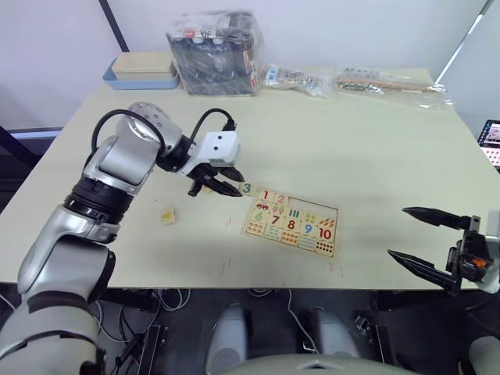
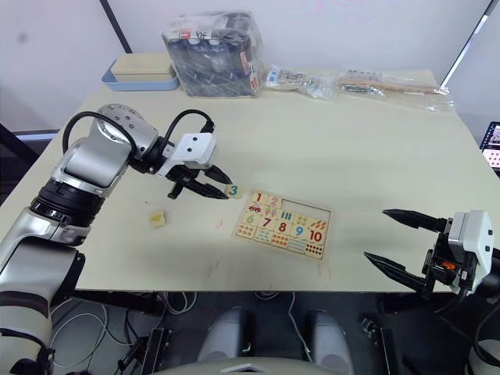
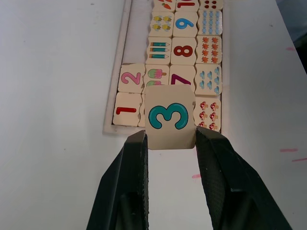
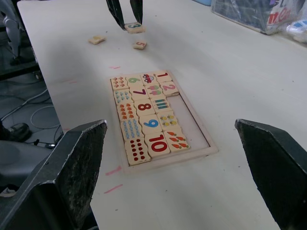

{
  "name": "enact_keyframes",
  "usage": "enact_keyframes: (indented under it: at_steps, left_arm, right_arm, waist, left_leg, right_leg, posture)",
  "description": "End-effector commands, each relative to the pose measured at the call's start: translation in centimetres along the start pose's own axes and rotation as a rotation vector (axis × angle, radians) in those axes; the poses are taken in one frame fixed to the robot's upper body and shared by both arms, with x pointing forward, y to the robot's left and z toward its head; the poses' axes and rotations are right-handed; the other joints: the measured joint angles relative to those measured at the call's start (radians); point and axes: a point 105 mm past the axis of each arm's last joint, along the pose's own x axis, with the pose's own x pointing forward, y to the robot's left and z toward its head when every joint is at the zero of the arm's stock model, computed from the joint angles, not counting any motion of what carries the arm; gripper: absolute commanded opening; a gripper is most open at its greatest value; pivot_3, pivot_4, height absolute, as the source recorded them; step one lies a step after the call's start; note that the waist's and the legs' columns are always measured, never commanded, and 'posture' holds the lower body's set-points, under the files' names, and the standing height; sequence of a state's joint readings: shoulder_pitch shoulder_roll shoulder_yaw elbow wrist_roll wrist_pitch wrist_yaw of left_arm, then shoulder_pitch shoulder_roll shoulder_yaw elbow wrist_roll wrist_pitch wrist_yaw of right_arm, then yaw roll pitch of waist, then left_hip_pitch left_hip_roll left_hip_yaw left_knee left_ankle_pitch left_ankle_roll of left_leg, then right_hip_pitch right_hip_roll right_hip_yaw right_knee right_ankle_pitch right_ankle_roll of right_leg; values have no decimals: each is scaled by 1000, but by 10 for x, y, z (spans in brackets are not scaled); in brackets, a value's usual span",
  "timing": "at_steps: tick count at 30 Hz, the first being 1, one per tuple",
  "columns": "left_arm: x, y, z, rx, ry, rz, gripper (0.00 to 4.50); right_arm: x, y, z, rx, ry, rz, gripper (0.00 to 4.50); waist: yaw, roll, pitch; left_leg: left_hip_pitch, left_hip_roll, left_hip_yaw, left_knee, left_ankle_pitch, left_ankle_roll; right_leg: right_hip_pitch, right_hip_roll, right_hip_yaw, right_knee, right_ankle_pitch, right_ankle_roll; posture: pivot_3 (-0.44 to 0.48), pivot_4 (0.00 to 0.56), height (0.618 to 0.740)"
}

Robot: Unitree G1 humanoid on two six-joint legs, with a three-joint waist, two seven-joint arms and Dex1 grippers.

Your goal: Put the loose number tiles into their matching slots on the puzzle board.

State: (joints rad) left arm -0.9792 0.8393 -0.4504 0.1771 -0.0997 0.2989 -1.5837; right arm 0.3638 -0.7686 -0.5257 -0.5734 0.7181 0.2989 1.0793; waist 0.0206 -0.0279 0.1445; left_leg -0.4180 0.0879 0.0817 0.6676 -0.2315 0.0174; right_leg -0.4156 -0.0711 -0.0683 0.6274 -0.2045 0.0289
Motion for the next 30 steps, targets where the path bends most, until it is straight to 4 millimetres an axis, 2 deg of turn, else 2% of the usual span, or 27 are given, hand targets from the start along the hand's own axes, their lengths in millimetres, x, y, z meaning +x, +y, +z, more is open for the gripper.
enact_keyframes:
  at_steps: [1, 4, 8, 10, 18, 21, 30]
  left_arm:
    - [2, -1, 40, 121, 73, -79, 929]
    - [4, 7, 51, 143, 98, -78, 929]
    - [17, 18, 69, 159, 135, -94, 929]
    - [20, 23, 72, 175, 149, -91, 929]
    - [45, 27, 94, 160, 216, -132, 929]
    - [51, 28, 97, 131, 267, -128, 929]
    - [86, 27, 101, 149, 341, -129, 929]
  right_arm:
    - [-6, -3, 10, -56, -10, -3, 4500]
    - [-4, -3, 11, -71, -4, -4, 4500]
    - [-9, -6, 10, -90, 8, -26, 4500]
    - [-8, -5, 10, -93, 9, -28, 4500]
    - [-13, -2, 9, -97, 25, -36, 4500]
    - [-12, 0, 10, -101, 28, -38, 4500]
    - [-18, 3, 8, -104, 44, -66, 4500]
  waist:
    - [6, -2, 1]
    - [18, 1, 1]
    - [20, 2, 1]
    - [20, 2, 1]
    - [17, 3, 2]
    - [18, 3, 2]
    - [17, 3, 2]
  left_leg:
    - [0, 0, -1, 0, 0, 0]
    - [-3, -4, -4, 2, 0, 0]
    - [-2, -7, -5, 1, 0, 1]
    - [-4, -9, -9, 2, 0, 1]
    - [-5, -14, -9, 1, -2, 4]
    - [-6, -16, -10, 2, -3, 6]
    - [-7, -19, -9, 3, -5, 10]
  right_leg:
    - [0, 1, 1, 0, 0, 0]
    - [0, 6, 12, 0, -1, 2]
    - [0, 13, 25, 0, -2, 4]
    - [0, 20, 35, 0, -4, 7]
    - [0, 23, 48, 0, -6, 10]
    - [0, 25, 55, 0, -7, 11]
    - [-1, 27, 62, 0, -9, 14]
  posture:
    - [0, 150, 740]
    - [0, 150, 740]
    - [0, 150, 740]
    - [0, 150, 740]
    - [0, 150, 740]
    - [0, 150, 740]
    - [0, 150, 740]
